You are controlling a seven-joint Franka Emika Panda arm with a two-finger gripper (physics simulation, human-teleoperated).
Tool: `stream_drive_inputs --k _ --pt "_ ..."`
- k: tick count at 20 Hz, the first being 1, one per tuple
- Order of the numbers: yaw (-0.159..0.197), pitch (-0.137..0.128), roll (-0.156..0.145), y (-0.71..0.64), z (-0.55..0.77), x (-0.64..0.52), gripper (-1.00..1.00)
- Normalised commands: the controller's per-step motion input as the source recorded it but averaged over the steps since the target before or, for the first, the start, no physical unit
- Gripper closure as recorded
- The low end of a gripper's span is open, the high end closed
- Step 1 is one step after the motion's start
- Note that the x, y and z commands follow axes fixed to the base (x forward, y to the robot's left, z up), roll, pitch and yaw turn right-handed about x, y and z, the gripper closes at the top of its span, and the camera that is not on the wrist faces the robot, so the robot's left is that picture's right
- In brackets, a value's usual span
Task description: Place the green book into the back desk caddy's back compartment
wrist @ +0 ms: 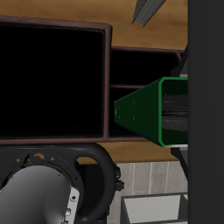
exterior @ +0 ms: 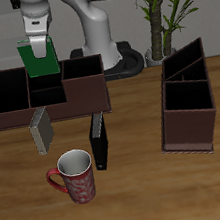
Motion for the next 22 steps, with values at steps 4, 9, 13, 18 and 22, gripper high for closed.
stream_drive_inputs --k 4,9,13,18,22 --pt "-0.006 0.023 -0.001 0.01 -0.14 -0.02 1.00" --pt "0.003 0.039 0.008 0.04 -0.19 -0.03 1.00" --pt "-0.006 0.022 -0.003 -0.01 -0.06 -0.04 1.00" --pt "0.005 0.037 0.007 0.07 -0.16 -0.10 1.00" --pt "-0.001 0.042 0.000 0.02 -0.13 -0.08 1.00"
